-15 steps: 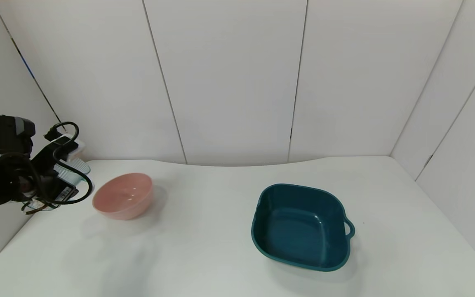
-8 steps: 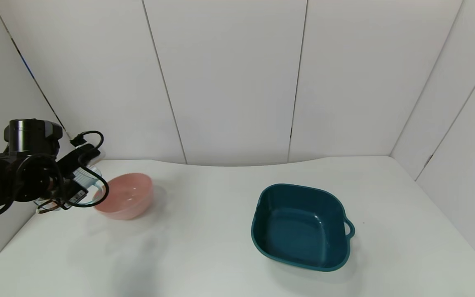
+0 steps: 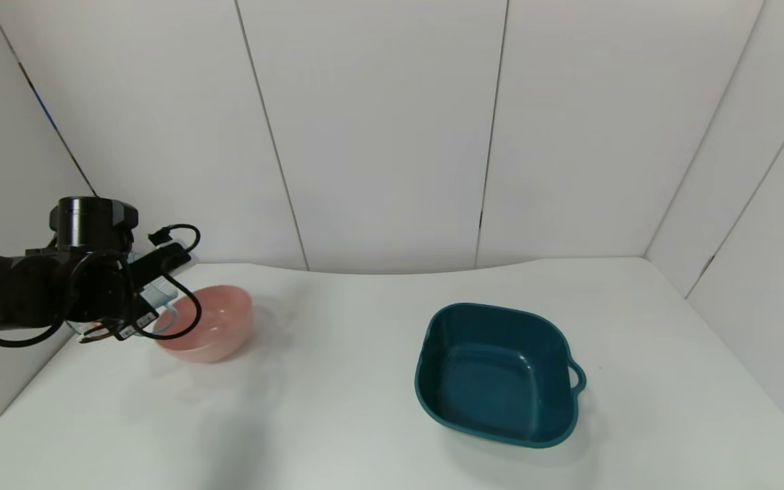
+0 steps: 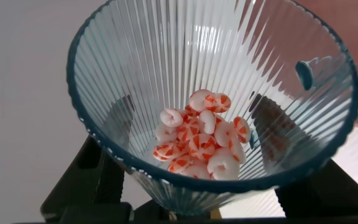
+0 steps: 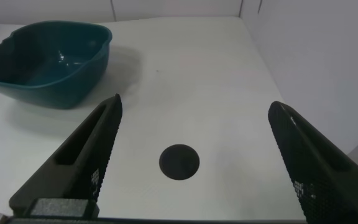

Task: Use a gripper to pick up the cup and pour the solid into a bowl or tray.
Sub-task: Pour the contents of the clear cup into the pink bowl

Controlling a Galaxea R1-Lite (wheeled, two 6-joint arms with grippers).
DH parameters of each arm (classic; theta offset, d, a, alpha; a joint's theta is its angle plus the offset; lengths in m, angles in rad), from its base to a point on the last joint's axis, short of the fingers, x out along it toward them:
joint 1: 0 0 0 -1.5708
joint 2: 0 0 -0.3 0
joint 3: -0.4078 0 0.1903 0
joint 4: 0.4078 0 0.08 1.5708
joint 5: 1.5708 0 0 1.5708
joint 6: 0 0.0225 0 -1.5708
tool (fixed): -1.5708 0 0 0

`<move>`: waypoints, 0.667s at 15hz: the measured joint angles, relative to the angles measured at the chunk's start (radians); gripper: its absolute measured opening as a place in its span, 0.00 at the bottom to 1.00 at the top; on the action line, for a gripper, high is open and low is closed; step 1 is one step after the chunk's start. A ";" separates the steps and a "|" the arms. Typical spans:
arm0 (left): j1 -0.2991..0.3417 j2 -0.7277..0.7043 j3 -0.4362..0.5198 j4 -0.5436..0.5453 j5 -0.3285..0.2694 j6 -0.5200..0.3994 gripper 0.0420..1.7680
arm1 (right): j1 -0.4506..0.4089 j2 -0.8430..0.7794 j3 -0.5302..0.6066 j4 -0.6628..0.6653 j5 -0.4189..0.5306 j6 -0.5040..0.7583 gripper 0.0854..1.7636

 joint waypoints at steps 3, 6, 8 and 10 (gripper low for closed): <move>-0.008 0.011 -0.021 -0.001 0.025 0.075 0.74 | 0.000 0.000 0.000 0.000 0.000 0.000 0.97; -0.021 0.023 -0.046 -0.002 0.048 0.134 0.74 | 0.000 0.000 0.000 0.000 0.000 0.000 0.97; -0.022 0.026 -0.055 -0.002 0.063 0.190 0.74 | 0.000 0.000 0.000 0.000 0.000 0.000 0.97; -0.025 0.027 -0.062 -0.003 0.070 0.246 0.74 | 0.000 0.000 0.000 0.000 0.000 0.000 0.97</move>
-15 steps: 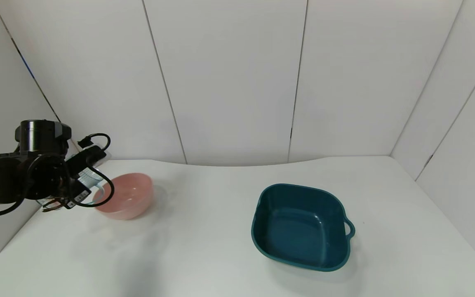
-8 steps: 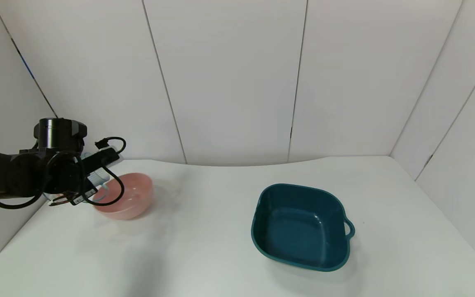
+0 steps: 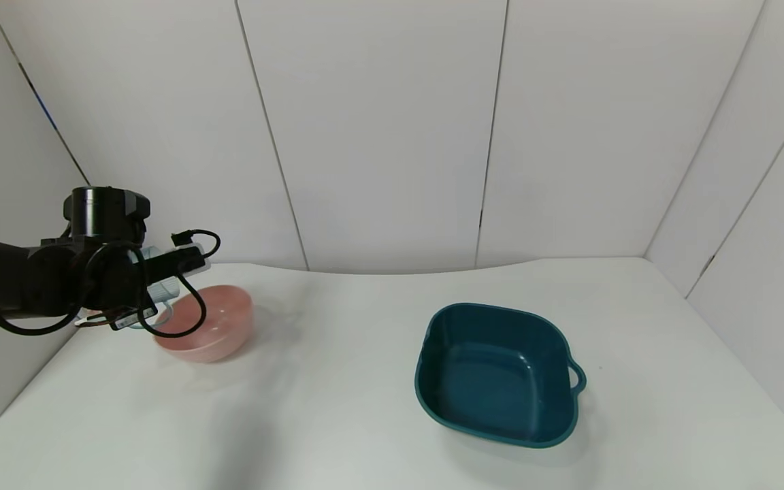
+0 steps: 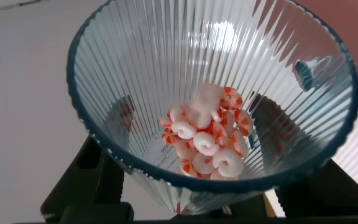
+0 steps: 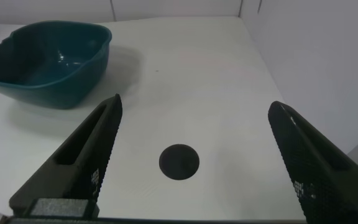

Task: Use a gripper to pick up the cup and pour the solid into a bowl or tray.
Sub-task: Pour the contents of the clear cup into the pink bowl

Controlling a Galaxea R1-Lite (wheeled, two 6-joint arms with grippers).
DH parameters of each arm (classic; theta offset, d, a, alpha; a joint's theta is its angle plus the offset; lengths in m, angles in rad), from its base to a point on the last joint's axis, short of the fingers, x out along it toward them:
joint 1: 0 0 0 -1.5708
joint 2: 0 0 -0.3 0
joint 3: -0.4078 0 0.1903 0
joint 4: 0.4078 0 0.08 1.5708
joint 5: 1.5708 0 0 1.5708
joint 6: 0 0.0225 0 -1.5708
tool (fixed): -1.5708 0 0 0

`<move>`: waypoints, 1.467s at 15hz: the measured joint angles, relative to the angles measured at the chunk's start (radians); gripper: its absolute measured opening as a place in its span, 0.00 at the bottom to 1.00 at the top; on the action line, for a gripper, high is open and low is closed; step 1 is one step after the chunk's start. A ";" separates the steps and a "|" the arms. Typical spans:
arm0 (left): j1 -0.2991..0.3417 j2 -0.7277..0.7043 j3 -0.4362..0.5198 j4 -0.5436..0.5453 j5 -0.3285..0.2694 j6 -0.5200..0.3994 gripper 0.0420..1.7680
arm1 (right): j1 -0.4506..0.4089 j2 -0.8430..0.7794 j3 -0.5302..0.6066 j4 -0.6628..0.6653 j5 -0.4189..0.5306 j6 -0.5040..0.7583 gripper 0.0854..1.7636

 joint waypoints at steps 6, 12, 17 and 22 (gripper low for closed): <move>-0.013 -0.006 -0.002 -0.003 0.038 0.129 0.74 | 0.000 0.000 0.000 0.000 0.000 0.000 0.97; -0.048 -0.003 -0.003 -0.002 0.114 0.224 0.74 | 0.000 0.000 0.000 0.000 0.000 0.000 0.97; -0.076 0.004 -0.003 -0.008 0.171 0.298 0.74 | 0.000 0.000 0.000 0.000 0.000 0.000 0.97; -0.096 0.029 -0.006 -0.009 0.242 0.334 0.74 | 0.000 0.000 0.000 0.000 0.000 0.000 0.97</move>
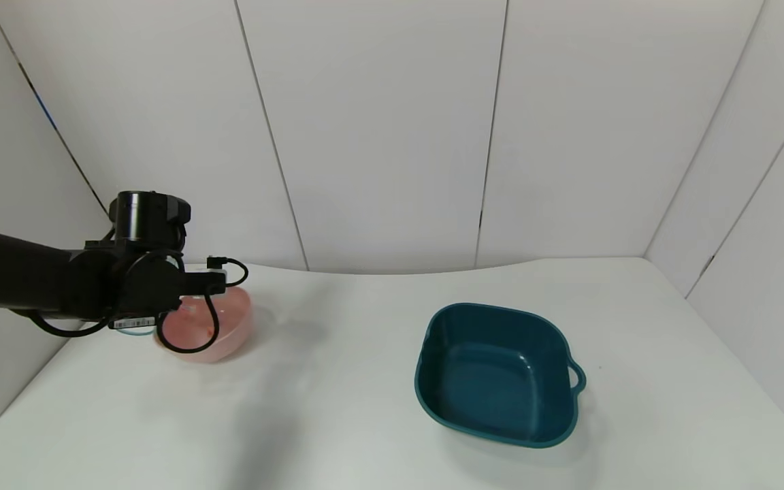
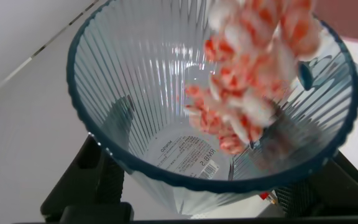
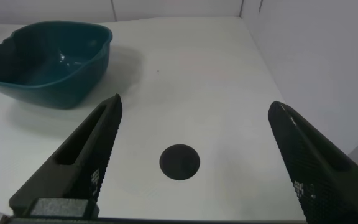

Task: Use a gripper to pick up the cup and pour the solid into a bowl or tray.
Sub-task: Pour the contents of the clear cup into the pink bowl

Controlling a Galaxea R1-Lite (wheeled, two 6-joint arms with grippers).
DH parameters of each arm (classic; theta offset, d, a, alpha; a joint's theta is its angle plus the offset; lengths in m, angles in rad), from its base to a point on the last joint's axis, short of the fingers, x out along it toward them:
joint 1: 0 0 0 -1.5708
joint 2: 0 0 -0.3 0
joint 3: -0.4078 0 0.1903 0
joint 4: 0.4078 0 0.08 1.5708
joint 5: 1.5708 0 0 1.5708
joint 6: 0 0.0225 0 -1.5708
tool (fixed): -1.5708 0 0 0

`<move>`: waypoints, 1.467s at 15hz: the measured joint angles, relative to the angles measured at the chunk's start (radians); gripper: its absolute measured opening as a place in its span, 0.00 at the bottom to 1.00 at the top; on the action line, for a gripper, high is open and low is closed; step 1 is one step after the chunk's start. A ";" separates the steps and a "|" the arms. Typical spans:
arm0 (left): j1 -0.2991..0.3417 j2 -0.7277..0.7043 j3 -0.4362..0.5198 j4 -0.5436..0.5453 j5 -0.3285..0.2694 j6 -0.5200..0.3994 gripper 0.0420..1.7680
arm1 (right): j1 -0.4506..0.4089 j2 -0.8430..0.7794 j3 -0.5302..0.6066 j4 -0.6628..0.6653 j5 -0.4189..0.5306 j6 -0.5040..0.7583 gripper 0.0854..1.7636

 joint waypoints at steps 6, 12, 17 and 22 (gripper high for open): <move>-0.011 0.023 -0.007 0.007 0.026 0.010 0.74 | 0.000 0.000 0.000 0.000 0.000 0.000 0.97; -0.027 0.028 -0.029 0.008 0.084 0.067 0.74 | 0.000 0.000 0.000 0.000 0.000 0.000 0.97; -0.036 0.026 -0.028 -0.001 0.093 0.065 0.74 | 0.000 0.000 0.000 0.000 0.000 0.000 0.97; -0.033 0.002 -0.044 -0.005 0.076 0.040 0.74 | 0.000 0.000 0.000 0.000 0.000 0.000 0.97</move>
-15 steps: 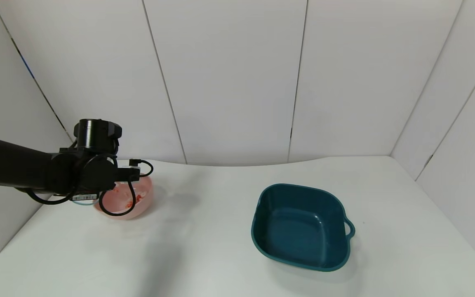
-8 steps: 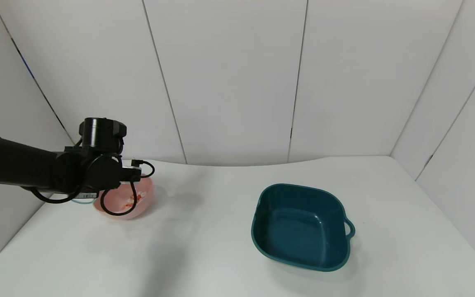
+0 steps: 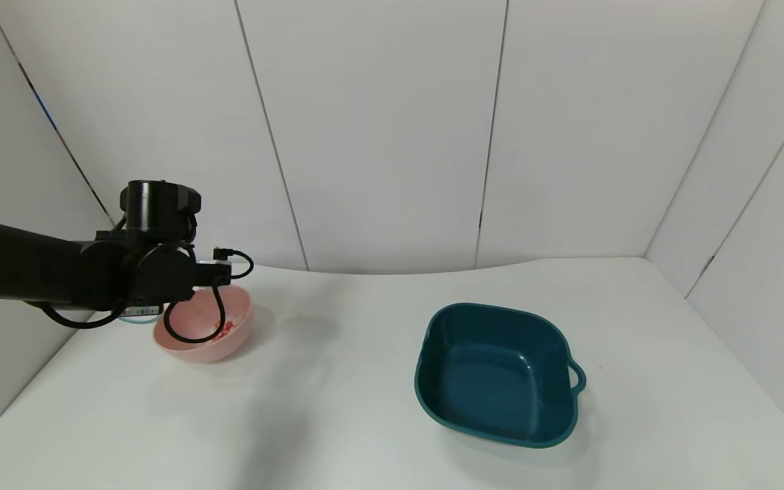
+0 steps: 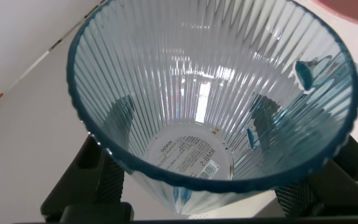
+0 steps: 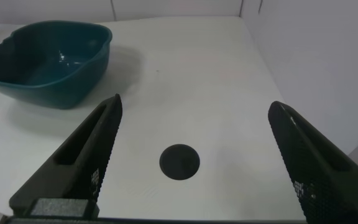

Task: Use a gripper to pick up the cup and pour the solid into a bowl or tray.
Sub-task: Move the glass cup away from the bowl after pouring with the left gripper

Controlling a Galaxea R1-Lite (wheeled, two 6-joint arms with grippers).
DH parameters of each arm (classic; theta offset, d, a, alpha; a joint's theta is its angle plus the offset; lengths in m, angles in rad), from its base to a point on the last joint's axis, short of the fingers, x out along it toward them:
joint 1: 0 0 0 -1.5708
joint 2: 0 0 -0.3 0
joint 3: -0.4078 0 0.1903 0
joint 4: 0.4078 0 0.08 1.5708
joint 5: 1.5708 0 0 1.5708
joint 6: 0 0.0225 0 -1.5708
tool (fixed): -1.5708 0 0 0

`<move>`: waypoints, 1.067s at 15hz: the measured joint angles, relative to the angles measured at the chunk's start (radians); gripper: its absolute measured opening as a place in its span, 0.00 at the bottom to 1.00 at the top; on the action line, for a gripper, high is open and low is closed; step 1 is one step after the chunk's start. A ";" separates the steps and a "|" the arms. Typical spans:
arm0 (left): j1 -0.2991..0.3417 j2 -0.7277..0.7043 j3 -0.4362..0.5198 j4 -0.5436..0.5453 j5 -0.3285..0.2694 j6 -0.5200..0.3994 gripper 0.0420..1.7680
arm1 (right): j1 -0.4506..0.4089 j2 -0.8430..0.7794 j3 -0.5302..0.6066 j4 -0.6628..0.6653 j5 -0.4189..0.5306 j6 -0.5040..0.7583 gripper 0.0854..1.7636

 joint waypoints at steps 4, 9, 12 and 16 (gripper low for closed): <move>0.000 -0.026 0.015 0.009 -0.054 -0.092 0.74 | 0.000 0.000 0.000 0.000 0.000 0.000 0.97; 0.005 -0.071 0.058 0.012 -0.113 -0.236 0.74 | 0.000 0.000 0.000 0.000 0.000 0.000 0.97; 0.012 -0.106 0.089 0.013 -0.198 -0.336 0.74 | 0.000 0.000 0.000 0.000 0.000 0.000 0.97; 0.046 -0.132 0.112 0.009 -0.342 -0.513 0.74 | 0.000 0.000 0.000 0.000 0.000 0.000 0.97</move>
